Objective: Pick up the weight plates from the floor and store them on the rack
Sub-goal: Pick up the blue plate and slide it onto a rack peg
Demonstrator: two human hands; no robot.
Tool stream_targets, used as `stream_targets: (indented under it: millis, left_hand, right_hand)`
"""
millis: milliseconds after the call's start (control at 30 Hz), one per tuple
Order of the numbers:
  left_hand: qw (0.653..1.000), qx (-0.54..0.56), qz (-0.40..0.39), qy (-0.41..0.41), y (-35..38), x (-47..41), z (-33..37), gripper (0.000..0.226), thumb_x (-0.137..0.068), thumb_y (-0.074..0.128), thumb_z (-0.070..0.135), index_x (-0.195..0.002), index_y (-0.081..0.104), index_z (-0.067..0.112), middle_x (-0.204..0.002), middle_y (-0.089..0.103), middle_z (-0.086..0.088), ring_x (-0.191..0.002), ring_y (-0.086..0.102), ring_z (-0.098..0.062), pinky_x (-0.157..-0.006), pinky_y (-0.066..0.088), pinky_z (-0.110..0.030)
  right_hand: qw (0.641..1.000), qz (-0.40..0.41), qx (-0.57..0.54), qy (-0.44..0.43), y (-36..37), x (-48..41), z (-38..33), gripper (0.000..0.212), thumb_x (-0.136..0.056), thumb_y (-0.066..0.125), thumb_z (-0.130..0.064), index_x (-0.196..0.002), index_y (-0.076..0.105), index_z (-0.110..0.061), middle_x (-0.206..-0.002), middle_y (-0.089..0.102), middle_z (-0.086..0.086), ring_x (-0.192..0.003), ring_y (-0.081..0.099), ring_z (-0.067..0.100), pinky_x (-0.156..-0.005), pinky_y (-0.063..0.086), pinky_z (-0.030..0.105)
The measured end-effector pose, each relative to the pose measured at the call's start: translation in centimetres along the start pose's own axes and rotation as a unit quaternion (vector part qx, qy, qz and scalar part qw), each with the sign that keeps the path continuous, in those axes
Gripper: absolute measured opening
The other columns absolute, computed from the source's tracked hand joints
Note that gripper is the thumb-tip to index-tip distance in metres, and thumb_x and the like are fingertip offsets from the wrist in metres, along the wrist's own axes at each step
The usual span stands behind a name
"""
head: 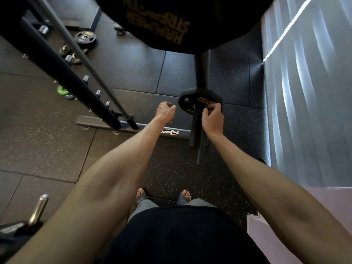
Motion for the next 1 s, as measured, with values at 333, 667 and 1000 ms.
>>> stream_targets:
  millis: [333, 667, 1000]
  left_hand:
    - [0.98, -0.086, 0.144, -0.111, -18.2, 9.1, -18.3, 0.012, -0.093, 0.055, 0.023, -0.09, 0.065, 0.018, -0.096, 0.075, -0.014, -0.088, 0.072, -0.028, -0.083, 0.058, -0.039]
    - [0.93, 0.061, 0.281, -0.229, -36.4, 21.8, -37.8, 0.024, -0.093, 0.05, 0.016, -0.1, 0.066, 0.0, -0.102, 0.071, -0.028, -0.092, 0.069, -0.039, -0.079, 0.058, -0.045]
    - [0.903, 0.112, 0.304, -0.282, -47.1, 29.0, -48.4, 0.026, -0.094, 0.051, 0.015, -0.108, 0.07, 0.004, -0.109, 0.071, -0.018, -0.105, 0.066, -0.032, -0.088, 0.05, -0.034]
  right_hand:
    - [0.901, -0.349, 0.229, -0.119, 21.3, 11.3, -5.7, 0.01, -0.094, 0.053, -0.026, -0.093, 0.06, -0.019, -0.091, 0.073, 0.01, -0.088, 0.069, 0.029, -0.085, 0.056, 0.043]
    - [0.685, -0.552, 0.379, -0.287, 41.9, 33.7, -11.9, 0.033, -0.099, 0.049, -0.026, -0.118, 0.062, -0.002, -0.114, 0.068, 0.019, -0.106, 0.065, 0.037, -0.096, 0.052, 0.045]
    - [0.533, -0.599, 0.467, -0.371, 55.6, 48.3, -15.1, 0.017, -0.098, 0.05, -0.015, -0.095, 0.067, -0.009, -0.09, 0.066, 0.009, -0.084, 0.064, 0.024, -0.073, 0.051, 0.033]
Point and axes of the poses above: each hand's wrist, its own x-axis away from the middle knuckle, its own y-axis out of the palm, z = x × y, the point moved 4 cm from there along -x, towards the middle knuckle
